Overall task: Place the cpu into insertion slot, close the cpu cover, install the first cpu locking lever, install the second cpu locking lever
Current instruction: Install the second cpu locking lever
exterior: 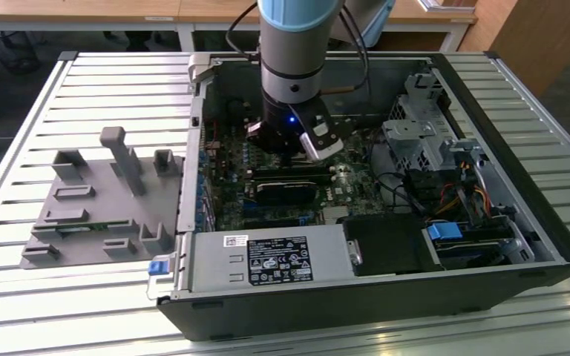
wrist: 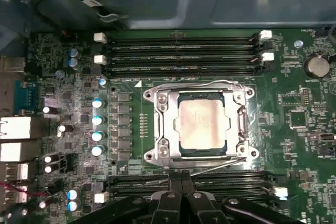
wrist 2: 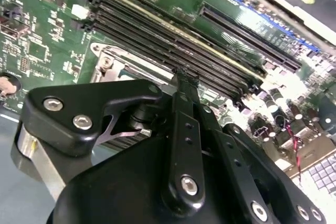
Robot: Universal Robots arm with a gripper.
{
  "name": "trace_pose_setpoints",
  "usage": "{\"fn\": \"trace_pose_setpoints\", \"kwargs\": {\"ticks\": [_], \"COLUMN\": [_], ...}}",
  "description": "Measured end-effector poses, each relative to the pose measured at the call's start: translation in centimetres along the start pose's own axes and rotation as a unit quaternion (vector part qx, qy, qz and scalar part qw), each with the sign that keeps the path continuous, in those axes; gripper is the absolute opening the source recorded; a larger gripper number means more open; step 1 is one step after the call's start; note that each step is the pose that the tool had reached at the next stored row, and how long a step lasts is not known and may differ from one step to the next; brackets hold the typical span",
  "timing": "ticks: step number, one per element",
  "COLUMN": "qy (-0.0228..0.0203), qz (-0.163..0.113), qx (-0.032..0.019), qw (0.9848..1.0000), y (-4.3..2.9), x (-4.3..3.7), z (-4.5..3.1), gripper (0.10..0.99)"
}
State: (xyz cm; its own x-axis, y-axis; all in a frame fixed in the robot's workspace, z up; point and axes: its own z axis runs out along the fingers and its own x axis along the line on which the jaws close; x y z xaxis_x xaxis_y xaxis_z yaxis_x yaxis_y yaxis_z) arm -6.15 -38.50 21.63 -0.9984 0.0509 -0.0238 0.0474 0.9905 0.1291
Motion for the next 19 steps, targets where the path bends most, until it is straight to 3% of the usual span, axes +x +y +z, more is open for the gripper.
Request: {"fn": "trace_pose_setpoints", "kwargs": {"ticks": [1,2,7,9,11,19], "qy": [0.0001,0.0003,0.0008,0.0011,0.0014,0.0014], "qz": [0.0,0.0,0.0,0.0,0.0,0.0], "qx": [-0.0018,-0.0071,-0.0145,-0.0235,-0.0294,-0.0366], "qw": [1.0,1.0,0.9999,0.9997,0.9996,0.9993], "y": [-0.03,-0.11,-0.23,-0.26,-0.37,-1.36], "x": [0.14,0.62,0.78,0.78,0.79,1.15], "z": [0.0,0.32,1.03,1.11,1.14,1.14], "gripper": [0.106,0.106,0.106,0.106,0.106,0.106]}}
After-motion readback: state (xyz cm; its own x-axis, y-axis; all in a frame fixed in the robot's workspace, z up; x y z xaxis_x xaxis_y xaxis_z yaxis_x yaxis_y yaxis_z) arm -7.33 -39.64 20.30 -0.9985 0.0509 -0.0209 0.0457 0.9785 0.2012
